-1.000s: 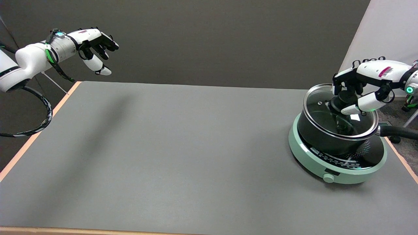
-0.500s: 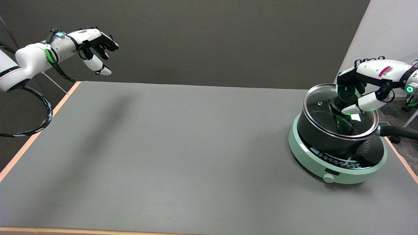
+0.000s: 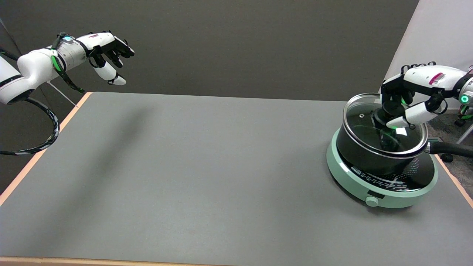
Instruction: Pick up the pot lid.
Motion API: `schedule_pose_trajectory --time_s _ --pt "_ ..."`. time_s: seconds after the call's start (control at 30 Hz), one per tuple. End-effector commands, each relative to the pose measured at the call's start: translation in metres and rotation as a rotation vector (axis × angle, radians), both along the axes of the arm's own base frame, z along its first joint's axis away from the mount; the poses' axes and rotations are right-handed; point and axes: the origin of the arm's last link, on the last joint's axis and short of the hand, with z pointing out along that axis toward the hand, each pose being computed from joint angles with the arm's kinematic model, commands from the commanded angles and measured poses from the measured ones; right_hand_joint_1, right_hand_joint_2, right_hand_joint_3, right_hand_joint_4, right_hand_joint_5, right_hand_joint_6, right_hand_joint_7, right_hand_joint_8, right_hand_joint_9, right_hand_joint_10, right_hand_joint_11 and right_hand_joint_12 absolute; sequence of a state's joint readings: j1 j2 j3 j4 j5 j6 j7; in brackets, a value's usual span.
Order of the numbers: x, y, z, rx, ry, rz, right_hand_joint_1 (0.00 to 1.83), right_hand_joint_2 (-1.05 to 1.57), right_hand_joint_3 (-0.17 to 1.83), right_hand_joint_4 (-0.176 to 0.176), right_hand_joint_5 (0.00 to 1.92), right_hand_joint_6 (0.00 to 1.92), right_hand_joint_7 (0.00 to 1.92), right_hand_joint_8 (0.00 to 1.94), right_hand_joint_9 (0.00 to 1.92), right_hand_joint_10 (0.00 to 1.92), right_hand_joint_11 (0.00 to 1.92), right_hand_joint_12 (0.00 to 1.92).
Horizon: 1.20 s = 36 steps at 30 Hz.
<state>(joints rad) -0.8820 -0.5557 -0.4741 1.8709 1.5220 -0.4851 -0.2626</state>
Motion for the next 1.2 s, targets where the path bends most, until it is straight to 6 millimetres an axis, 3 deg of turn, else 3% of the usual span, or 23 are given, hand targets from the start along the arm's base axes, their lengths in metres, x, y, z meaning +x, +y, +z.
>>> schedule_pose_trajectory --time_s 0.03,0.37,0.4,0.43,0.83,1.2 --pt "0.020 -0.002 0.000 0.015 -0.014 0.031 1.18 1.05 0.38 -0.059 0.68 1.40 0.87 1.41 0.76 1.63 0.55 1.66" --pt "0.043 -0.009 -0.009 0.065 -0.091 0.088 1.18 1.03 0.42 -0.054 0.69 1.40 0.88 1.40 0.77 1.62 0.60 1.64" --pt "0.044 -0.010 -0.011 0.072 -0.102 0.093 1.21 0.99 0.47 -0.013 0.69 1.38 0.88 1.40 0.77 1.63 0.59 1.64" --pt "0.047 -0.011 -0.013 0.083 -0.118 0.101 1.36 0.83 0.71 0.176 0.68 1.27 0.87 1.39 0.78 1.68 0.57 1.68" --pt "0.071 -0.023 -0.034 0.184 -0.255 0.183 1.37 0.78 0.77 0.176 0.68 1.33 0.91 1.37 0.81 1.65 0.61 1.65" --pt "0.080 -0.041 -0.041 0.213 -0.333 0.252 1.37 0.78 0.77 0.176 0.68 1.33 0.91 1.36 0.81 1.66 0.62 1.65"
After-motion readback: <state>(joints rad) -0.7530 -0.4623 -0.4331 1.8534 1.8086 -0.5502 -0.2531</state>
